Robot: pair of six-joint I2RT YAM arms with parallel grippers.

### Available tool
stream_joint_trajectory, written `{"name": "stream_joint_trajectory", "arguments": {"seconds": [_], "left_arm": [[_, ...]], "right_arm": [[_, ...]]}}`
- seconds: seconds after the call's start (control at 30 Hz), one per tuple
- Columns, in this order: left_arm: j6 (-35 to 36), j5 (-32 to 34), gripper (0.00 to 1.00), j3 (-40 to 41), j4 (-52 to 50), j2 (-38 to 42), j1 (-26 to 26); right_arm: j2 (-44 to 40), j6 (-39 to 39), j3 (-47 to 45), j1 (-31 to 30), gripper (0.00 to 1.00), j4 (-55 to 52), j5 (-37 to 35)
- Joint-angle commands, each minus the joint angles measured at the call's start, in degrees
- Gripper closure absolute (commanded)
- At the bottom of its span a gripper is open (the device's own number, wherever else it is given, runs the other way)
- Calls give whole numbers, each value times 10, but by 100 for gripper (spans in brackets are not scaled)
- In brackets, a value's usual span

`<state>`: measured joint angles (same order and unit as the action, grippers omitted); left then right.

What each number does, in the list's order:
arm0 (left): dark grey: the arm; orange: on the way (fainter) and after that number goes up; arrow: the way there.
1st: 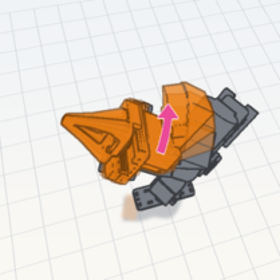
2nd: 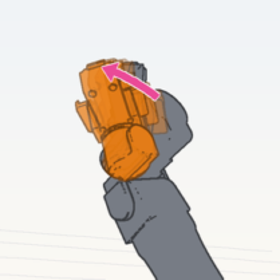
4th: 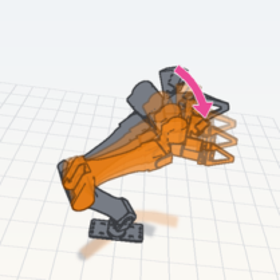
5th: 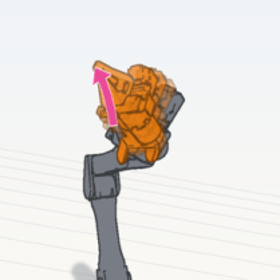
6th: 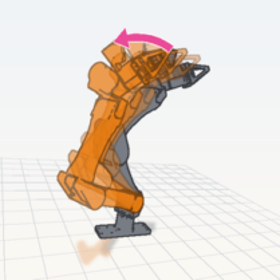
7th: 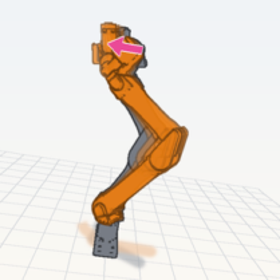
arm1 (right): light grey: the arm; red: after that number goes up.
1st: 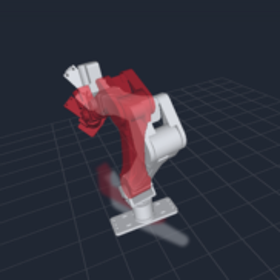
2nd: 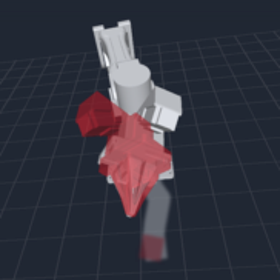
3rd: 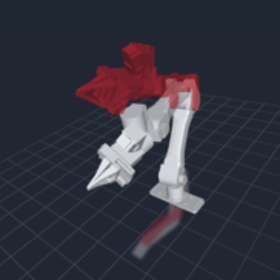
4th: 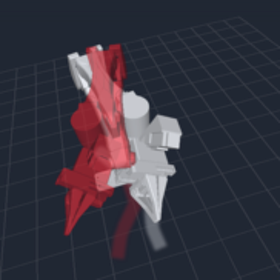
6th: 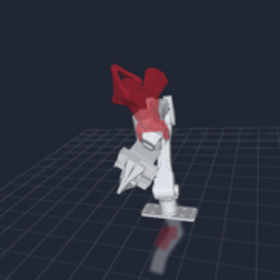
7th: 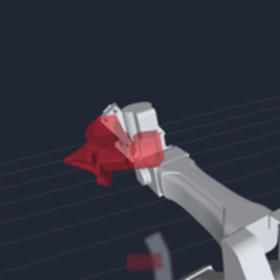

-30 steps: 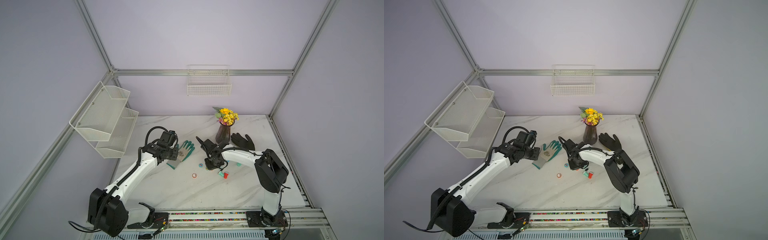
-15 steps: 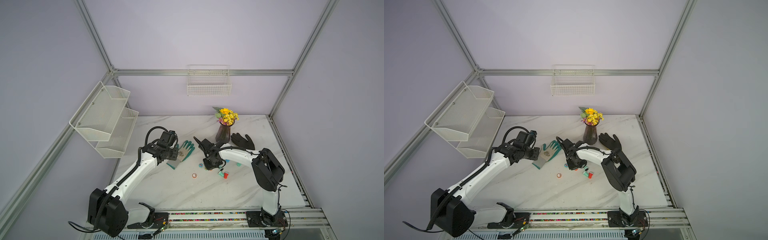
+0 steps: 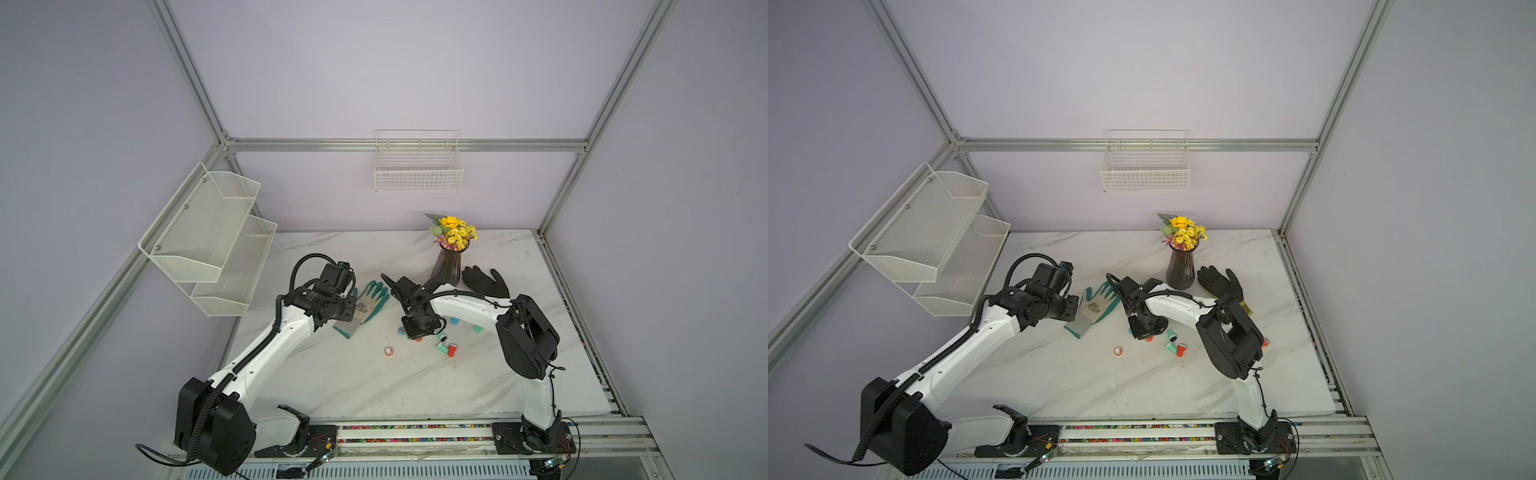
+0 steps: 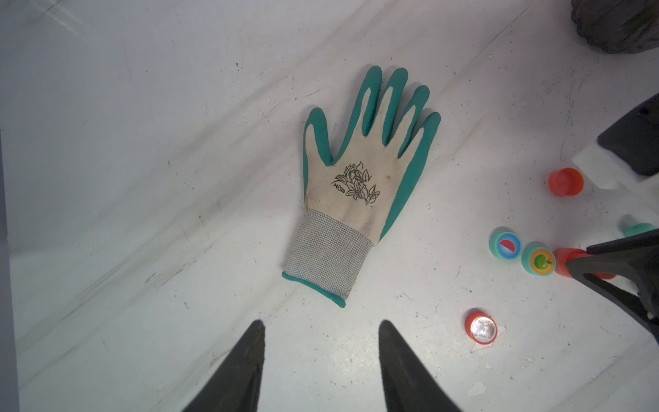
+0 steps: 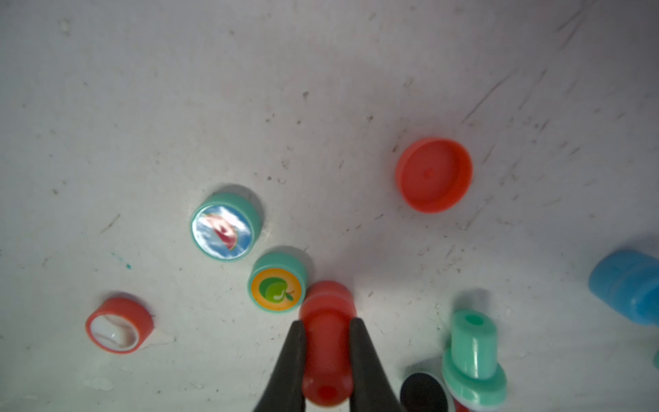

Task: Close the stamp cap
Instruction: Place the stamp at the center of the board.

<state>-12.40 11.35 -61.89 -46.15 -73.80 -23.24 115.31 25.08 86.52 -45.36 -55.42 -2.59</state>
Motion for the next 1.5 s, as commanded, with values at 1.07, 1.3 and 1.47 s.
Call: {"name": "stream_joint_trajectory", "arguments": {"seconds": [1.07, 1.3, 1.47], "left_arm": [[7, 11, 48, 1, 6, -5, 7], [9, 8, 48, 0, 5, -8, 7], [8, 6, 48, 1, 6, -7, 7]], "right_arm": [[-175, -79, -213, 237, 96, 86, 4], [-145, -97, -203, 249, 90, 99, 3], [-143, -92, -201, 249, 80, 98, 7]]}}
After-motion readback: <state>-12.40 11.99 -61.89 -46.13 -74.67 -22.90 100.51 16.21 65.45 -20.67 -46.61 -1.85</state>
